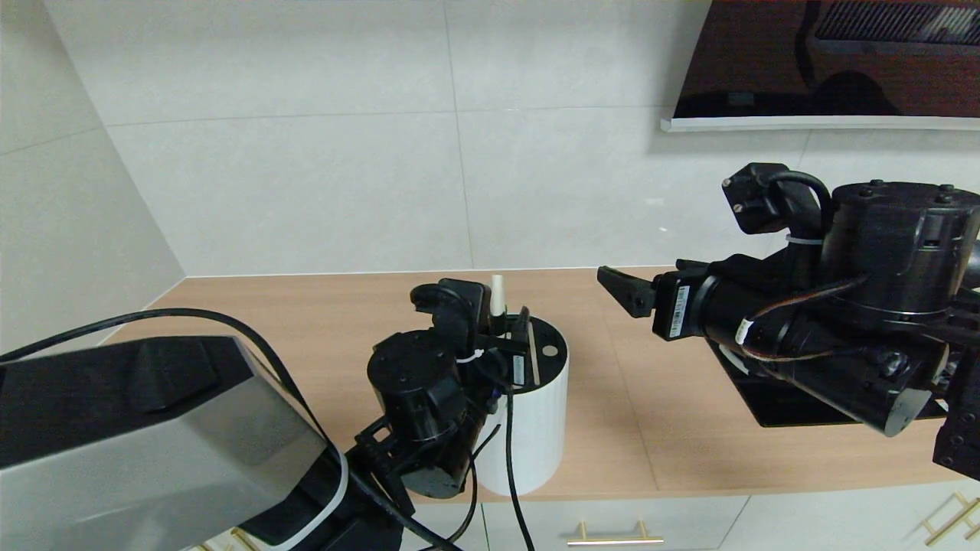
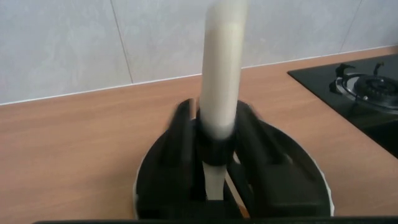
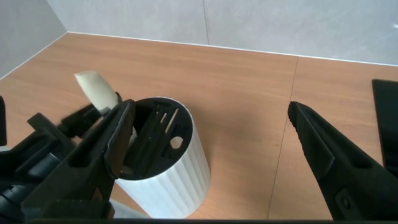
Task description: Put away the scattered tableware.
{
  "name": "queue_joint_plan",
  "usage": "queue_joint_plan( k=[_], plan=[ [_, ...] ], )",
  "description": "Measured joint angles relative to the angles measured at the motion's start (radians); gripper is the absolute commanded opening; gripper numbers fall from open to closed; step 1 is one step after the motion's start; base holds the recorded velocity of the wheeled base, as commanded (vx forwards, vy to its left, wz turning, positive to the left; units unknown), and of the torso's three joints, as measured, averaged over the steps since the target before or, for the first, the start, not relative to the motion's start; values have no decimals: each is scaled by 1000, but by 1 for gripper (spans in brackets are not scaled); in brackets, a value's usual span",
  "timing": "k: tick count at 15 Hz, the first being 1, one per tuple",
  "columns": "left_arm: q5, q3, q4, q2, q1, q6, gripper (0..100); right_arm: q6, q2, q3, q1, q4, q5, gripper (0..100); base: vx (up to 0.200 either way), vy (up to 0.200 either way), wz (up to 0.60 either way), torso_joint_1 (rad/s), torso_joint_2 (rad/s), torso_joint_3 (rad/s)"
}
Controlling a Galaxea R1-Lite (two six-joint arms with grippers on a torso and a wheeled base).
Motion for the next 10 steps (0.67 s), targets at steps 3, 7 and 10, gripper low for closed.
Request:
queue_joint_plan(
  k=[3,7,10],
  plan=[
    [0,2,0,-1,0,0,100,0,0,0,0,0,0,100,0,0,0,0,0,0],
    [0,9,-10,-24,0,0,100,0,0,0,0,0,0,100,0,0,0,0,0,0],
    [-18,30,-1,-118,0,0,100,0,-3,-1,-1,0,0,100,0,0,0,0,0,0]
  ],
)
